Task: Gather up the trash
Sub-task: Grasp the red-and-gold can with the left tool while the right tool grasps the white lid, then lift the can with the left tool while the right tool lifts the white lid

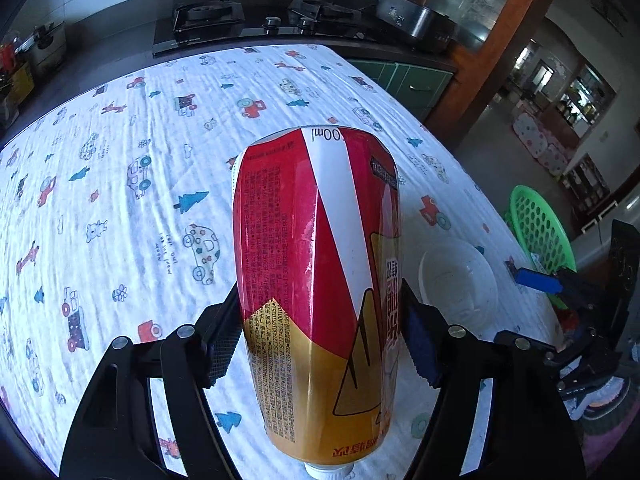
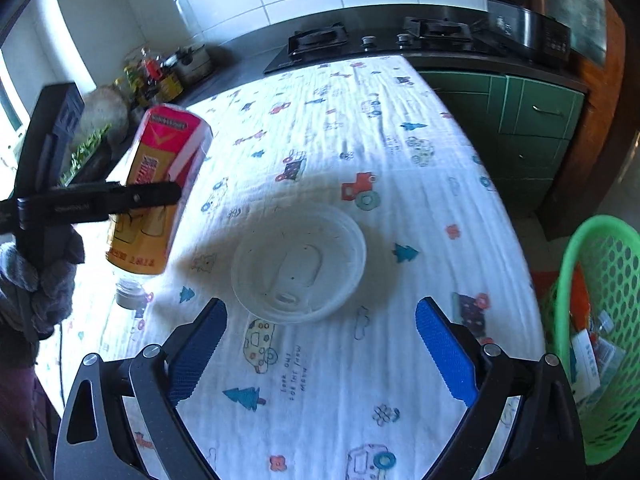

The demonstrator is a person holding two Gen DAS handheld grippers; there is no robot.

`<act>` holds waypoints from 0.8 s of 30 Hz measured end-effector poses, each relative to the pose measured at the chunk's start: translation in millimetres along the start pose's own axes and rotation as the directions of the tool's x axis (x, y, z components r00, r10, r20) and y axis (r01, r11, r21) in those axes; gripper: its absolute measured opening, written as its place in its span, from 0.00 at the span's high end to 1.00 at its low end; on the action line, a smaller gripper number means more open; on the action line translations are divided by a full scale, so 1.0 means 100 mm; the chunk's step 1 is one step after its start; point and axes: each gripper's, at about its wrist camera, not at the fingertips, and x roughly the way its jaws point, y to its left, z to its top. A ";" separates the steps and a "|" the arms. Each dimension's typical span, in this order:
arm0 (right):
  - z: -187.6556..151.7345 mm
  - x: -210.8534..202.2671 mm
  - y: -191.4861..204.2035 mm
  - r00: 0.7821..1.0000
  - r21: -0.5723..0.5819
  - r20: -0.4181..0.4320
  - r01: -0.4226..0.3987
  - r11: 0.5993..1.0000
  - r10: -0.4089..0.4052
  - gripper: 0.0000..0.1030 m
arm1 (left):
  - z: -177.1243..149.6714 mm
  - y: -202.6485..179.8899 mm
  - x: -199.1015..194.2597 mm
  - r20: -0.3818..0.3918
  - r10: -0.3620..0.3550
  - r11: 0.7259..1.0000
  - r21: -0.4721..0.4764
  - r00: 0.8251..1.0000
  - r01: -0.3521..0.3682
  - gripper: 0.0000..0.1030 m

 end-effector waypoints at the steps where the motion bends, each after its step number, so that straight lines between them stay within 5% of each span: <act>1: 0.01 0.05 0.04 1.000 -0.019 -0.007 0.008 1.000 -0.008 0.10 | 0.00 0.02 0.01 0.000 0.001 1.000 -0.003 1.000 -0.001 0.32; 14: 0.10 0.45 0.30 0.995 -0.143 -0.030 0.087 0.986 -0.092 0.09 | -0.07 0.18 0.11 -0.020 -0.026 0.999 -0.042 0.999 0.025 0.31; 24: 0.14 0.60 0.26 0.993 -0.114 -0.035 0.107 0.988 -0.112 0.09 | -0.15 0.19 0.19 -0.060 -0.023 0.999 -0.048 0.998 0.020 0.30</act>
